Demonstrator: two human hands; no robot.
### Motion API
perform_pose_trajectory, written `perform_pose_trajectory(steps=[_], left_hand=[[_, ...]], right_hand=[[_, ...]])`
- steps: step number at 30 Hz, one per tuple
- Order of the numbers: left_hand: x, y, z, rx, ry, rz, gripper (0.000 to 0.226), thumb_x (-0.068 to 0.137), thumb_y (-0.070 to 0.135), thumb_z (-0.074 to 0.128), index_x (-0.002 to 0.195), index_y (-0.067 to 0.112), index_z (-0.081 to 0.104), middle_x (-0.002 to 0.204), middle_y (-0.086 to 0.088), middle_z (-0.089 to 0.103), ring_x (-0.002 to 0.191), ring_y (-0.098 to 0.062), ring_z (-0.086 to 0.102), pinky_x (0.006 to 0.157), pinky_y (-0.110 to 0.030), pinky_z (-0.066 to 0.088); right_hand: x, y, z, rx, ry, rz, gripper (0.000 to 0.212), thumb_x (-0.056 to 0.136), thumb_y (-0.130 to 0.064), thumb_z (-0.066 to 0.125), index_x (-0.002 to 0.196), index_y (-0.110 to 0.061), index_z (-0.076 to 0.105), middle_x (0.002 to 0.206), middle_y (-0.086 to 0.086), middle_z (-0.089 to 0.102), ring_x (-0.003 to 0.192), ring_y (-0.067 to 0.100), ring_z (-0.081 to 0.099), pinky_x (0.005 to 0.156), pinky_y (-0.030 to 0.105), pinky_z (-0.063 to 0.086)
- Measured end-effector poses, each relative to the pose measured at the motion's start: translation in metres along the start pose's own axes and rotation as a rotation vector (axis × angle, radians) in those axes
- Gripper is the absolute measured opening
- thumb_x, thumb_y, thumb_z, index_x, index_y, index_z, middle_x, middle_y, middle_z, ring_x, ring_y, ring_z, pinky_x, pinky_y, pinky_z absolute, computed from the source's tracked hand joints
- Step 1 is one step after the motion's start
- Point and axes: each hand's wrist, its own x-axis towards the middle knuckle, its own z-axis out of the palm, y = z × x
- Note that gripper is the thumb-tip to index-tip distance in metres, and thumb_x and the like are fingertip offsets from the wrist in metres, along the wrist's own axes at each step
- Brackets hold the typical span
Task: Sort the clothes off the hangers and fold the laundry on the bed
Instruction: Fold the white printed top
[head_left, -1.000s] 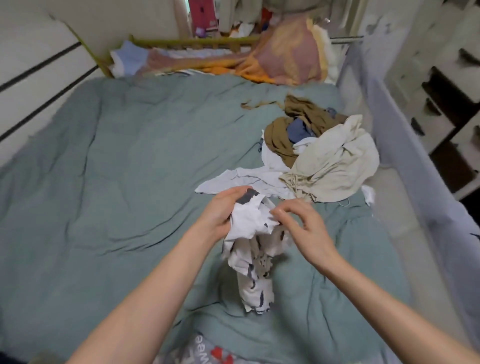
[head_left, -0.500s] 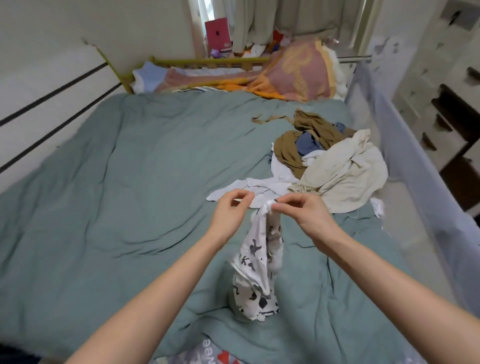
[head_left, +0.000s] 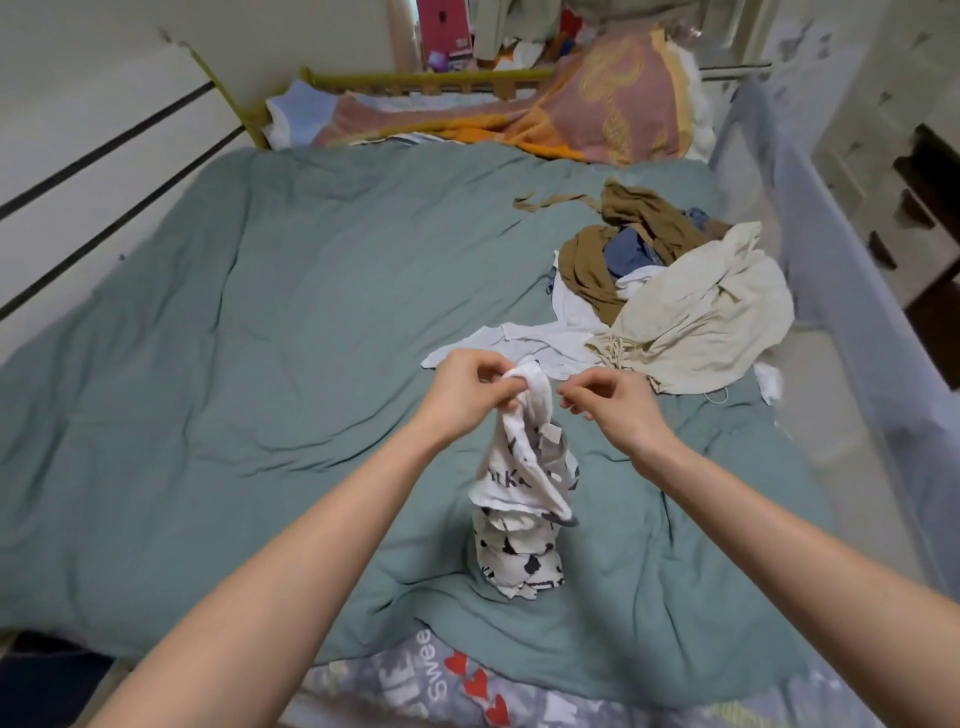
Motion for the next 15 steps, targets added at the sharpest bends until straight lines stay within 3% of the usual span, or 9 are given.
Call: perform_pose_trajectory(steps=[2,5,8,12,15], left_hand=[[0.007,0.004,-0.003,0.086,0.054,0.021,0.012,0.08,0.013,0.075,0.069,0.013,0.07,0.06,-0.005,0.06,0.055,-0.011,0.052,0.059,-0.025,0.042],[0.013,0.013,-0.002,0.131,0.13,0.031,0.024,0.078,0.026,0.078,0.064,0.008,0.069,0.057,-0.002,0.05,0.056,-0.013,0.039,0.054,-0.026,0.03],[0.016,0.02,0.001,0.091,0.163,0.032,0.033,0.079,0.028,0.076,0.059,0.005,0.064,0.054,-0.001,0.039,0.055,-0.014,0.03,0.051,-0.026,0.024],[0.019,0.024,0.003,0.035,0.187,0.002,0.025,0.082,0.028,0.073,0.061,0.014,0.067,0.057,0.0,0.049,0.055,-0.012,0.038,0.053,-0.023,0.031],[0.026,0.021,0.003,0.065,0.202,-0.004,0.016,0.087,0.022,0.066,0.074,0.014,0.069,0.064,0.003,0.058,0.06,-0.011,0.048,0.058,-0.024,0.038]], right_hand=[[-0.007,0.015,0.005,-0.041,0.001,-0.026,0.017,0.086,-0.003,0.063,0.075,-0.013,0.069,0.074,0.005,0.069,0.064,0.002,0.061,0.064,0.015,0.045],[-0.02,0.027,0.019,-0.11,-0.015,-0.106,0.008,0.087,-0.012,0.063,0.084,-0.018,0.068,0.081,-0.003,0.069,0.076,0.008,0.062,0.068,0.02,0.047],[-0.028,0.039,0.033,-0.238,0.018,-0.144,0.01,0.091,-0.027,0.061,0.094,-0.017,0.061,0.08,-0.007,0.062,0.073,0.011,0.057,0.067,0.027,0.043],[-0.027,0.057,0.036,-0.608,-0.036,-0.17,0.018,0.094,-0.029,0.054,0.081,-0.018,0.05,0.066,-0.004,0.048,0.073,0.021,0.045,0.063,0.033,0.031],[-0.027,0.062,0.015,-0.74,-0.021,-0.235,0.026,0.094,-0.026,0.054,0.07,-0.018,0.046,0.069,-0.004,0.047,0.082,0.022,0.043,0.07,0.033,0.03]])
